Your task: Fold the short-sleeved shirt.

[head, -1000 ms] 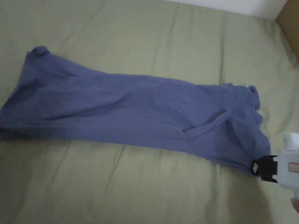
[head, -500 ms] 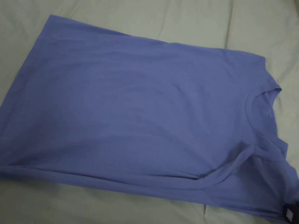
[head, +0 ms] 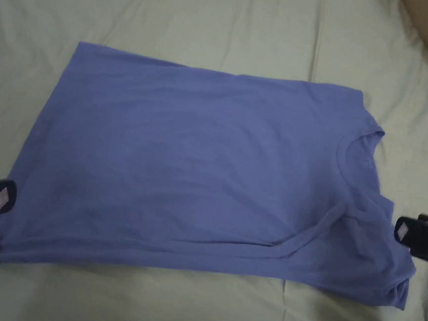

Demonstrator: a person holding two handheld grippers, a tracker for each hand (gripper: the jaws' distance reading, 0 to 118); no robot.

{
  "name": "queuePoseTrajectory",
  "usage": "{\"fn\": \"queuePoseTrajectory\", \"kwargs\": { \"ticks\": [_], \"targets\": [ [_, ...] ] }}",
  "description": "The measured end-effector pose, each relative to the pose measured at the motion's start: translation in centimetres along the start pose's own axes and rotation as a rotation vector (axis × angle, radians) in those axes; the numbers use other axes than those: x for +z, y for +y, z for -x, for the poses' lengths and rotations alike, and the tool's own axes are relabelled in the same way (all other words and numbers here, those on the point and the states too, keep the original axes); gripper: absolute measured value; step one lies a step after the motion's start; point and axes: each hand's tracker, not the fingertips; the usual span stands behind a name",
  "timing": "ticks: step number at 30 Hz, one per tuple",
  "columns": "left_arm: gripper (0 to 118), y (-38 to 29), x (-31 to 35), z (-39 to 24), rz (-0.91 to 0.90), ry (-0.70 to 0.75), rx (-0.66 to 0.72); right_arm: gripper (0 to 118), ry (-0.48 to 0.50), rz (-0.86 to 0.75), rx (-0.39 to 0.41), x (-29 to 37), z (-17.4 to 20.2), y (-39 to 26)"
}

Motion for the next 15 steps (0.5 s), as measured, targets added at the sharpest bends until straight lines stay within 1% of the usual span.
{"fn": "queuePoseTrajectory", "kwargs": {
  "ticks": [1, 3, 4, 5, 6, 7, 8, 9, 11, 13, 15],
  "targets": [
    [117, 0.1, 0.3, -0.9, -0.042, 0.018, 0.002, 89, 0.003, -0.049, -0.015, 0.6, 0.5, 0.4],
    [117, 0.6, 0.7, -2.2, -0.072, 0.033, -0.009, 89, -0.015, -0.102, -0.014, 1.2, 1.6, 1.1],
    [115, 0.8, 0.8, -2.9, -0.08, 0.079, -0.011, 89, -0.02, -0.092, -0.01, 1.2, 2.2, 1.3],
    [106, 0.8, 0.8, -3.6, -0.08, 0.13, -0.001, 89, -0.029, -0.087, -0.015, 1.2, 2.7, 1.6],
    [87, 1.0, 0.8, -3.9, -0.066, 0.127, 0.019, 87, -0.022, -0.08, -0.026, 1.0, 2.9, 1.7],
    [39, 1.2, 0.8, -4.0, -0.065, 0.111, 0.026, 69, 0.019, -0.076, -0.043, 0.8, 3.1, 1.6],
    [1, 1.2, 0.6, -3.9, -0.056, 0.079, 0.044, 35, 0.064, -0.082, -0.045, 0.8, 3.3, 1.5],
    [0, 1.1, 0.3, -4.1, -0.039, 0.07, 0.048, 0, 0.052, -0.082, -0.038, 0.7, 3.7, 1.4],
    [0, 0.2, 0.0, -4.3, -0.024, 0.082, 0.037, 0, 0.029, -0.081, -0.021, 0.7, 4.0, 1.6],
    [0, -0.3, -0.5, -3.9, 0.062, 0.089, 0.013, 0, 0.063, -0.066, -0.008, 0.7, 3.8, 1.8],
    [0, -1.5, -1.9, -3.4, 0.194, 0.123, -0.015, 0, 0.071, -0.053, -0.007, 0.4, 3.9, 1.4]
  ]
}}
